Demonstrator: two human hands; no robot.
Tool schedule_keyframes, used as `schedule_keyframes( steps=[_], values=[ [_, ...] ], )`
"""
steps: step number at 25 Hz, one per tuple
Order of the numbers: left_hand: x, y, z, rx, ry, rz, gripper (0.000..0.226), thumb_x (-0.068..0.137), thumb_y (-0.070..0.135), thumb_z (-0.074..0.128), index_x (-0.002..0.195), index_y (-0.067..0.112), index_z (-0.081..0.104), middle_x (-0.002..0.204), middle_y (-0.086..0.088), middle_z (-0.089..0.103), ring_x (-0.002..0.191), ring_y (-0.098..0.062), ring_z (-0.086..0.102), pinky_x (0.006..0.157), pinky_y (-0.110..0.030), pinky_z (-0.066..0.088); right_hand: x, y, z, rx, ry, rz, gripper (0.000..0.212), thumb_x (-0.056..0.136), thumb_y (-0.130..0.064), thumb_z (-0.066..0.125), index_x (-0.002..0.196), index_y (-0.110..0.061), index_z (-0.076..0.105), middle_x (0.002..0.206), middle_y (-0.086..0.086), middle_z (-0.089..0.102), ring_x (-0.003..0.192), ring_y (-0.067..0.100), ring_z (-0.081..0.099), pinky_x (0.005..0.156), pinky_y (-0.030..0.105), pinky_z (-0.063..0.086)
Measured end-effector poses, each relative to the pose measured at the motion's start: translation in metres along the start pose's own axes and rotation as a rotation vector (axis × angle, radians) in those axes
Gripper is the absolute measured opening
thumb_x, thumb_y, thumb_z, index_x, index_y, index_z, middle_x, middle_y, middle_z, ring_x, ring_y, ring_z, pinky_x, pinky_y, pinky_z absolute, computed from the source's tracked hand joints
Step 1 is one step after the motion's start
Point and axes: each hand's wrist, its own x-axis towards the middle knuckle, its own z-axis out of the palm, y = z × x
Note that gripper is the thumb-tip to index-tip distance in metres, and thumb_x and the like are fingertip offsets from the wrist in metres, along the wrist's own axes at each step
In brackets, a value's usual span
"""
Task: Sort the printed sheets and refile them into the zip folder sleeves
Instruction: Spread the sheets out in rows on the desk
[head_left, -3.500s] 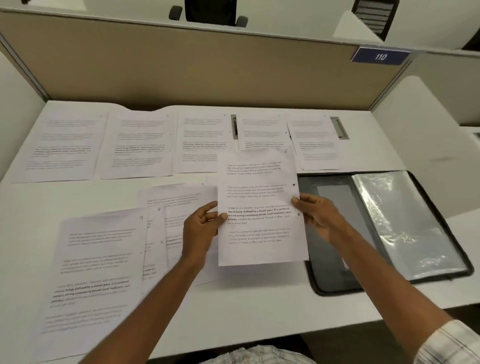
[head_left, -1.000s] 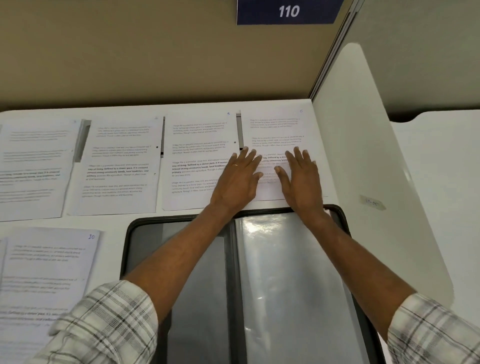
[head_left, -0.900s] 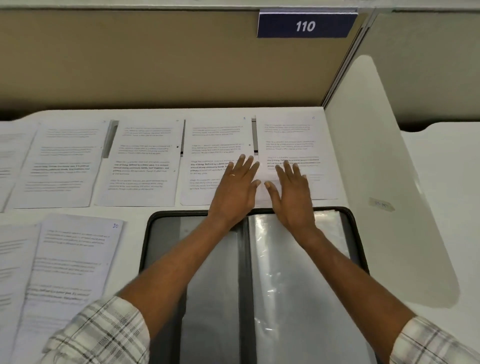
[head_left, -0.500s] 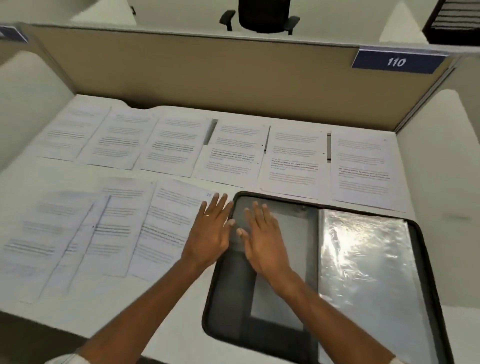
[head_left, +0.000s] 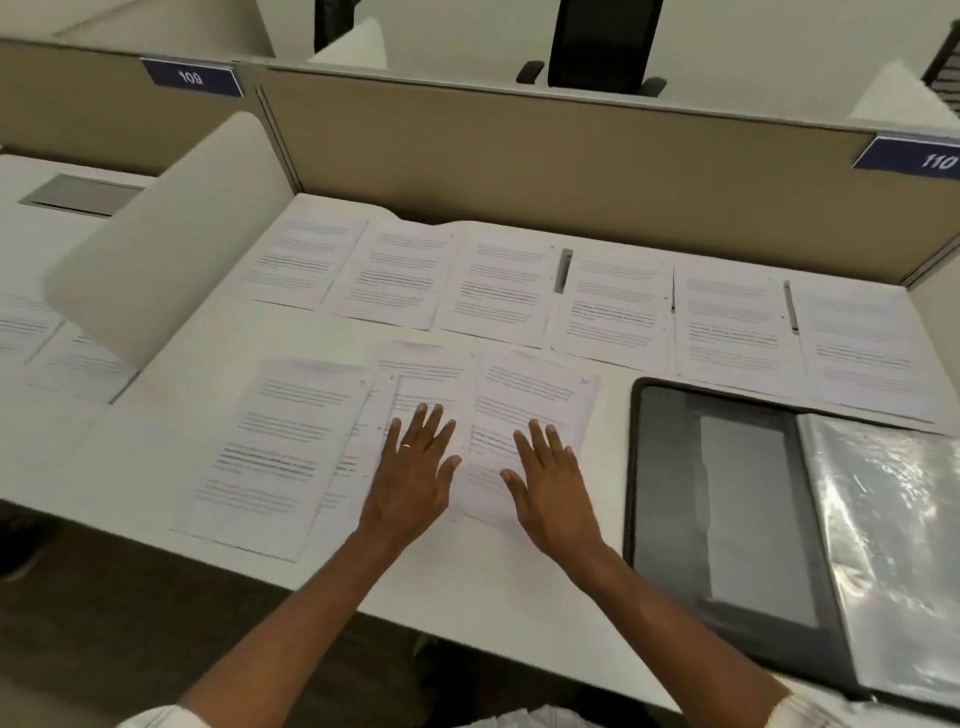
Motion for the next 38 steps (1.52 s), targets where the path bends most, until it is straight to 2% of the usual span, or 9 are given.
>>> schedule_keyframes(
  steps=[4, 10, 13, 15, 18, 24, 30, 35, 38],
  values=[
    [-0.03, -0.074, -0.007, 0.122, -0.086, -0.133, 0.064, 0.106, 0.052, 0.023, 0.149, 0.017, 0.055, 0.161, -0.011, 0.041, 0.152, -0.033, 0.033, 0.115, -0.076, 0.024, 0.008, -0.04, 0.031, -0.031, -0.097, -0.011, 0.086, 0.095, -0.068, -0.005, 0.162, -0.021, 0.02, 0.17, 0.002, 0.004, 0.158, 0.027, 0.003, 0.126, 0.045, 0.007],
    [-0.049, -0.127, 0.023, 0.142, -0.236, -0.298, 0.079, 0.1, 0.065, -0.002, 0.159, 0.028, 0.036, 0.168, -0.011, 0.028, 0.155, -0.038, 0.025, 0.109, -0.08, 0.018, 0.007, -0.033, 0.05, -0.186, -0.267, 0.008, 0.064, 0.108, -0.05, 0.024, 0.164, -0.023, 0.007, 0.171, 0.001, -0.004, 0.159, 0.025, -0.003, 0.127, 0.047, 0.006],
    [-0.049, -0.114, 0.03, 0.082, -0.221, -0.253, 0.072, 0.101, 0.065, 0.009, 0.162, 0.031, 0.028, 0.17, -0.007, 0.02, 0.157, -0.033, 0.017, 0.113, -0.078, 0.014, -0.004, -0.017, 0.049, -0.147, -0.244, 0.001, 0.061, 0.109, -0.047, 0.031, 0.163, -0.024, 0.014, 0.171, -0.001, 0.002, 0.159, 0.024, 0.003, 0.127, 0.047, 0.012],
    [-0.048, -0.099, 0.035, 0.058, -0.221, -0.227, 0.069, 0.103, 0.064, 0.014, 0.161, 0.031, 0.032, 0.17, -0.007, 0.022, 0.156, -0.033, 0.021, 0.113, -0.08, 0.017, -0.011, -0.012, 0.045, -0.078, -0.131, -0.011, 0.055, 0.107, -0.047, 0.037, 0.157, -0.022, 0.037, 0.167, 0.002, 0.027, 0.153, 0.027, 0.028, 0.122, 0.047, 0.029],
    [-0.042, -0.074, 0.048, 0.049, -0.195, -0.172, 0.065, 0.104, 0.061, 0.023, 0.16, 0.029, 0.035, 0.169, -0.009, 0.025, 0.156, -0.033, 0.024, 0.112, -0.08, 0.022, -0.002, -0.013, 0.04, 0.214, 0.046, 0.153, 0.043, 0.103, -0.047, 0.05, 0.132, -0.017, 0.062, 0.134, 0.002, 0.065, 0.117, 0.023, 0.062, 0.098, 0.035, 0.05],
    [-0.028, -0.032, 0.063, 0.06, -0.156, -0.145, 0.064, 0.102, 0.058, 0.032, 0.158, 0.028, 0.039, 0.168, -0.01, 0.029, 0.154, -0.033, 0.028, 0.109, -0.079, 0.028, 0.033, -0.022, 0.021, 0.782, 0.106, 0.579, 0.035, 0.095, -0.018, 0.071, 0.126, -0.015, 0.055, 0.109, -0.002, 0.067, 0.088, 0.007, 0.064, 0.07, 0.013, 0.048],
    [-0.028, -0.016, 0.072, 0.049, -0.137, -0.147, 0.066, 0.102, 0.065, 0.029, 0.16, 0.033, 0.033, 0.171, -0.008, 0.019, 0.158, -0.03, 0.016, 0.113, -0.078, 0.02, 0.028, 0.013, 0.003, 0.937, 0.116, 0.619, 0.022, 0.094, -0.021, 0.073, 0.115, -0.023, 0.067, 0.109, -0.007, 0.073, 0.1, 0.014, 0.07, 0.087, 0.035, 0.06],
    [-0.036, -0.003, 0.074, 0.071, -0.114, -0.156, 0.07, 0.102, 0.067, 0.03, 0.162, 0.033, 0.027, 0.172, -0.008, 0.014, 0.159, -0.031, 0.013, 0.116, -0.075, 0.018, 0.037, 0.046, -0.007, 0.908, 0.041, 0.632, 0.029, 0.094, -0.035, 0.072, 0.12, -0.023, 0.067, 0.114, -0.002, 0.074, 0.102, 0.017, 0.071, 0.091, 0.042, 0.059],
    [-0.029, 0.005, 0.068, 0.04, -0.071, -0.083, 0.068, 0.105, 0.061, 0.032, 0.164, 0.029, 0.023, 0.173, -0.007, 0.009, 0.16, -0.027, 0.006, 0.121, -0.07, 0.01, 0.046, 0.049, -0.006, 0.924, 0.082, 0.633, 0.017, 0.094, -0.024, 0.074, 0.111, -0.021, 0.069, 0.108, 0.002, 0.076, 0.097, 0.018, 0.072, 0.089, 0.04, 0.06]
  ],
)
